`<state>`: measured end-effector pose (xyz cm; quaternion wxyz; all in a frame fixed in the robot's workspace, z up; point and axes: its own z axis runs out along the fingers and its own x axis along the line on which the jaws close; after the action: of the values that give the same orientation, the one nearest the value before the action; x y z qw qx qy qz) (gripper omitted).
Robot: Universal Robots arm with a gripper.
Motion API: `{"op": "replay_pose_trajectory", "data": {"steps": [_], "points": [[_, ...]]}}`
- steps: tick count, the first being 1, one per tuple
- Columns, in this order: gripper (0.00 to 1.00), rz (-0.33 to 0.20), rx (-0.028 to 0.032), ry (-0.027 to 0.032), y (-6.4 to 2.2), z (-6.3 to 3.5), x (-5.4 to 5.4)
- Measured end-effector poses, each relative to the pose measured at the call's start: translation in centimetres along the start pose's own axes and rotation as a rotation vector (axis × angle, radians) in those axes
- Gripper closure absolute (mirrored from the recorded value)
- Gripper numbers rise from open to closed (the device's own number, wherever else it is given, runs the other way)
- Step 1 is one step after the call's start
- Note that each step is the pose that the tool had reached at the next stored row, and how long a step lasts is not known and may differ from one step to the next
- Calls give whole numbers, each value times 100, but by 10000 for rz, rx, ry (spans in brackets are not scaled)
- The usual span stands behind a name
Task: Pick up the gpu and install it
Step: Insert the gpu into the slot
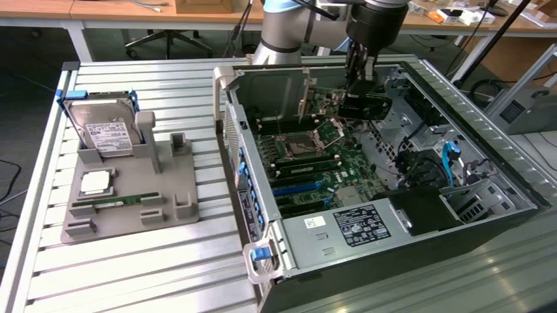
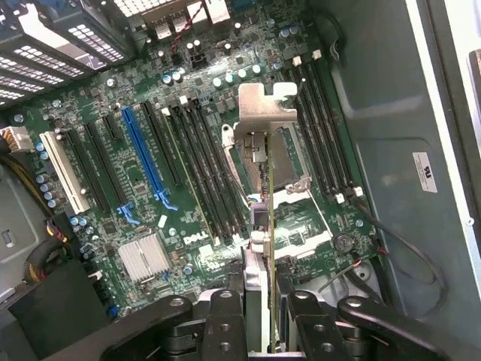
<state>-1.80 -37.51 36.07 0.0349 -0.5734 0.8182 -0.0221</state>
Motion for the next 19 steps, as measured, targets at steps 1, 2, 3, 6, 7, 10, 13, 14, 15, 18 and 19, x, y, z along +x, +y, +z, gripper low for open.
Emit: {"op": "replay_pose_trajectory", "data": {"steps": [1,2,3,6,7,10,13,14,15,18,19], "points": [[73,-59,-2,-3,0,0,0],[73,-108,-3,-7,-1,0,0],[73,-148,-4,-10,-1,0,0],[73,-258,-8,-19,-2,0,-1],[73,-308,-9,-22,-2,0,-1],[73,-405,-12,-29,-3,0,-1],[73,-524,-16,-38,-4,0,-1],[73,-549,-17,-40,-4,0,-1],[73,-584,-18,-42,-5,0,-2],[73,-686,-21,-50,-6,0,-2],[73,-712,-22,-52,-6,0,-2]]}}
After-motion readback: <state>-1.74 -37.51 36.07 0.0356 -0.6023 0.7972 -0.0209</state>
